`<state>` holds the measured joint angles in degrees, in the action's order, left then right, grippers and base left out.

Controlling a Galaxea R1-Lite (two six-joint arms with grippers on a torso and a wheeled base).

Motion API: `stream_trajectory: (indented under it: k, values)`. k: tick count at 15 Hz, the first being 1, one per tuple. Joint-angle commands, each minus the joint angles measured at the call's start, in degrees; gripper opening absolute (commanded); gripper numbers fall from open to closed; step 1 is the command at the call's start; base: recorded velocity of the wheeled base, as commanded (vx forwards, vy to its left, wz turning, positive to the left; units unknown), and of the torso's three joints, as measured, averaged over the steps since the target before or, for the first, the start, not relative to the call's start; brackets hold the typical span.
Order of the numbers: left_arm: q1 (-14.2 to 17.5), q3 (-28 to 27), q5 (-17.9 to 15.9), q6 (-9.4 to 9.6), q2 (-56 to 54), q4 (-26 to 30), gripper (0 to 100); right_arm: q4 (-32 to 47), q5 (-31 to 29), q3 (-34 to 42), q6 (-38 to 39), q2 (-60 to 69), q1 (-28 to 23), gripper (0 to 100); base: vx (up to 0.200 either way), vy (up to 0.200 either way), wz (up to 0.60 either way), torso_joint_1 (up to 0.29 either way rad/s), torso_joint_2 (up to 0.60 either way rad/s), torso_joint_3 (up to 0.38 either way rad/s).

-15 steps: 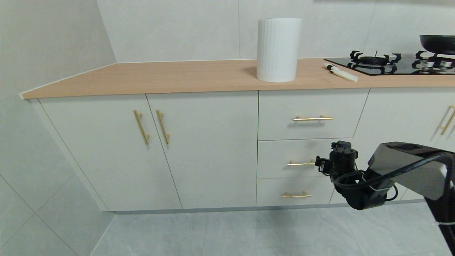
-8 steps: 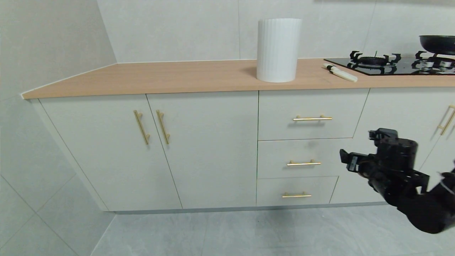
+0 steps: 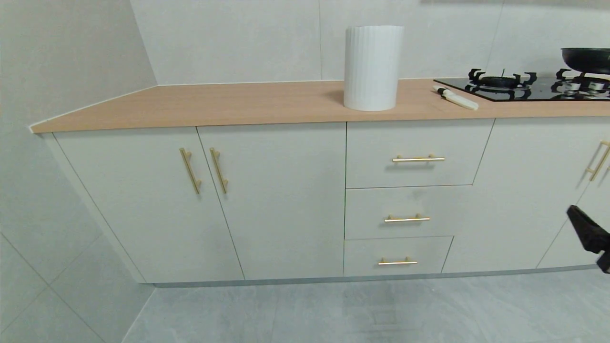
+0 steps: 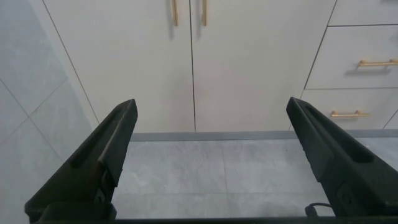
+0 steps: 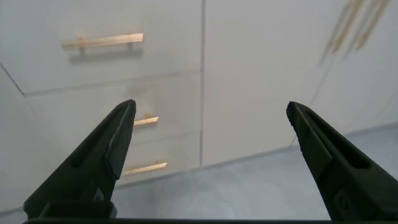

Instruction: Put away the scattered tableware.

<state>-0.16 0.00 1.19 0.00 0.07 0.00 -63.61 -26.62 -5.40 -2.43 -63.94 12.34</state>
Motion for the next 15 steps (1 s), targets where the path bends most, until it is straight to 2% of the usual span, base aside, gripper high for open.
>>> stream_trajectory:
  k: [1, 3, 4, 5, 7, 8, 11, 13, 15]
  values:
    - [0.1, 0.0, 0.0, 0.0, 0.0, 0.0, 100, 13.5, 0.0, 4.0, -4.8, 28.8, -0.4, 100, 0.0, 0.0, 0.0, 0.0, 0.0, 0.0]
    - [0.1, 0.0, 0.0, 0.0, 0.0, 0.0, 100, 31.4, -0.2, 0.4, -6.3, 42.1, -1.1, 100, 0.0, 0.0, 0.0, 0.0, 0.0, 0.0]
    - [0.1, 0.0, 0.0, 0.0, 0.0, 0.0, 100, 42.1, -0.3, -3.2, -7.2, 48.4, -3.8, 100, 0.0, 0.0, 0.0, 0.0, 0.0, 0.0]
    - [0.0, 0.0, 0.0, 0.0, 0.0, 0.0, 100, 48.9, 0.1, -6.0, -7.3, 53.2, -6.8, 100, 0.0, 0.0, 0.0, 0.0, 0.0, 0.0]
    - [0.0, 0.0, 0.0, 0.0, 0.0, 0.0, 100, 56.8, 2.3, -9.4, -7.4, 59.5, -10.2, 100, 0.0, 0.0, 0.0, 0.0, 0.0, 0.0]
    - [0.1, 0.0, 0.0, 0.0, 0.0, 0.0, 100, 60.3, 8.0, -9.8, -7.3, 63.7, -11.9, 100, 0.0, 0.0, 0.0, 0.0, 0.0, 0.0]
    - [0.1, 0.0, 0.0, 0.0, 0.0, 0.0, 100, 60.6, 16.5, -2.2, -2.9, 63.9, -12.0, 100, 0.0, 0.0, 0.0, 0.0, 0.0, 0.0]
    - [0.1, 0.0, 0.0, 0.0, 0.0, 0.0, 100, 60.3, 23.2, 4.3, -2.8, 63.9, -12.0, 100, 0.0, 0.0, 0.0, 0.0, 0.0, 0.0]
    - [0.0, 0.0, 0.0, 0.0, 0.0, 0.0, 100, 60.5, 26.3, 5.4, -2.5, 63.9, -12.0, 100, 0.0, 0.0, 0.0, 0.0, 0.0, 0.0]
